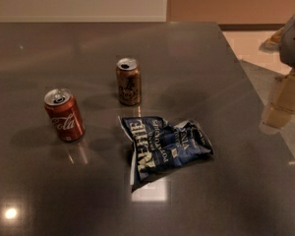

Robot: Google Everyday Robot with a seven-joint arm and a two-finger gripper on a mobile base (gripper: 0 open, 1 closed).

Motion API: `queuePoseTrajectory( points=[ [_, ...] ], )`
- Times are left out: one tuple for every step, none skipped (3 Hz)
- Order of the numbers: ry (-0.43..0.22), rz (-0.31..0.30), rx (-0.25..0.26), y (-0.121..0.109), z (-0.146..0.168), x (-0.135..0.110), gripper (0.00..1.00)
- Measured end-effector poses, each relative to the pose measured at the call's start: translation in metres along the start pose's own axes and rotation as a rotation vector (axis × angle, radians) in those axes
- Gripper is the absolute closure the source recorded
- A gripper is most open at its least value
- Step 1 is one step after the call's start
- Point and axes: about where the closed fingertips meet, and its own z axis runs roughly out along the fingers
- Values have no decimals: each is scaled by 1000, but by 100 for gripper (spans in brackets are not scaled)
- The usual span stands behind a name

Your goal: Pick orange can

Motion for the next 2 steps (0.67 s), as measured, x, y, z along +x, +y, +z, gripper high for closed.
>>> queuePoseTrajectory(
  points=[
    [0,0,0,0,0,0,0],
    [-7,-2,-5,-4,0,-4,0]
  ],
)
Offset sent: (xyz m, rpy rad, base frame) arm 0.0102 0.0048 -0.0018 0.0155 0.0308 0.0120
